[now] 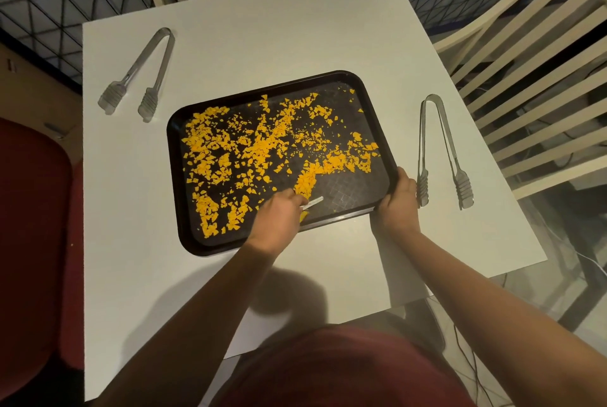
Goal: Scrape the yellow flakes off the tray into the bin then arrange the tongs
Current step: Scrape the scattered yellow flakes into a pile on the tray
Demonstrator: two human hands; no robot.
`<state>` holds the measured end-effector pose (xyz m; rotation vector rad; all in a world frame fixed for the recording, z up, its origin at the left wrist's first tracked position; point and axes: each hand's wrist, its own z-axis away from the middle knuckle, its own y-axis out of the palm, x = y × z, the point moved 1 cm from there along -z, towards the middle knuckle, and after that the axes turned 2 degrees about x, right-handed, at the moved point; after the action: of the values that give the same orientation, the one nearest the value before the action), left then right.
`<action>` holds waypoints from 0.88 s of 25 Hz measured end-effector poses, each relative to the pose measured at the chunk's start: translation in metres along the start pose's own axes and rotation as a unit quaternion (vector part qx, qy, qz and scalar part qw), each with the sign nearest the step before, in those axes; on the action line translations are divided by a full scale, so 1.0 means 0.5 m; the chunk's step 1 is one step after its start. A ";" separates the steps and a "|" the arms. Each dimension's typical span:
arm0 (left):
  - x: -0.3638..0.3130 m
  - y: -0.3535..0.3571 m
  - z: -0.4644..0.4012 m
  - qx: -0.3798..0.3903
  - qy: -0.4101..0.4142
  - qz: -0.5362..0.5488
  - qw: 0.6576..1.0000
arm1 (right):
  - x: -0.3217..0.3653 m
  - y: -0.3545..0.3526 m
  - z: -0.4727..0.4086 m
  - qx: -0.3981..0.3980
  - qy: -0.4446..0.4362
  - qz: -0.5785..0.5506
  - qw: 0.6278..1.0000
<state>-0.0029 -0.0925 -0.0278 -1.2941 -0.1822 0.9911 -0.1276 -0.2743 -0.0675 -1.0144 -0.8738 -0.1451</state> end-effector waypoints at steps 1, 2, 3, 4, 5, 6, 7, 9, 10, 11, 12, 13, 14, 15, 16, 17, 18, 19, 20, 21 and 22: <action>-0.002 0.001 0.005 -0.007 0.000 0.008 1.000 | 0.000 0.000 0.000 0.000 0.001 0.002 1.000; -0.010 0.005 0.009 -0.001 0.007 0.027 1.000 | 0.000 0.001 0.000 -0.001 0.002 0.004 1.000; -0.022 0.010 0.011 0.013 0.018 0.045 0.999 | 0.001 0.002 0.000 -0.003 0.003 0.005 1.000; -0.034 0.016 0.013 0.030 0.030 0.054 0.998 | 0.001 0.003 0.000 -0.005 0.003 0.007 1.000; -0.041 0.020 0.012 0.041 0.037 0.053 0.997 | 0.000 0.004 0.000 -0.005 0.004 0.008 1.000; -0.043 0.021 0.010 0.043 0.040 0.044 0.997 | 0.000 0.004 -0.001 -0.004 0.005 0.008 1.000; -0.038 0.019 0.010 0.038 0.038 0.030 0.998 | 0.000 0.004 -0.001 -0.002 0.007 0.007 1.000; -0.015 0.013 0.012 0.018 0.022 -0.007 1.000 | 0.000 0.003 -0.002 0.002 0.008 0.005 1.000; -0.002 0.010 0.014 -0.002 0.005 -0.027 1.000 | 0.000 0.002 -0.002 0.003 0.007 0.005 1.000; 0.008 0.008 0.017 -0.027 -0.016 -0.038 0.999 | 0.001 0.001 -0.001 0.002 0.006 0.006 1.000; 0.009 0.007 0.020 -0.047 -0.031 -0.032 0.998 | 0.002 0.001 -0.001 0.001 0.005 0.007 1.000; 0.000 0.008 0.024 -0.054 -0.032 -0.010 0.998 | 0.003 0.002 0.000 0.000 0.004 0.007 1.000; -0.014 0.012 0.026 -0.048 -0.016 0.017 0.999 | 0.003 0.001 0.001 -0.001 0.005 0.007 1.000; -0.031 0.019 0.025 -0.034 0.008 0.032 0.999 | 0.004 0.001 0.001 -0.002 0.005 0.007 1.000; -0.044 0.027 0.025 -0.018 0.029 0.032 0.999 | 0.005 0.001 0.002 -0.003 0.006 0.008 1.000; -0.051 0.034 0.023 -0.008 0.037 0.021 0.999 | 0.005 0.000 0.002 -0.003 0.007 0.009 1.000; -0.049 0.038 0.021 -0.008 0.030 0.011 0.999 | 0.006 0.000 0.002 -0.003 0.007 0.013 1.000; -0.040 0.040 0.019 -0.012 0.008 0.002 1.000 | 0.007 -0.001 0.002 -0.003 0.008 0.017 1.000; -0.025 0.039 0.020 -0.021 -0.018 -0.005 1.000 | 0.008 -0.001 0.001 -0.002 0.008 0.021 1.000; -0.008 0.036 0.022 -0.035 -0.043 -0.009 0.998 | 0.009 -0.001 0.001 -0.002 0.010 0.025 1.000; 0.009 0.029 0.025 -0.056 -0.062 -0.003 0.996 | 0.009 0.000 0.002 -0.003 0.011 0.028 1.000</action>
<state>-0.0152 -0.0813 -0.0380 -1.3325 -0.3413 1.0693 -0.1252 -0.2724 -0.0641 -1.0399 -0.8243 -0.1113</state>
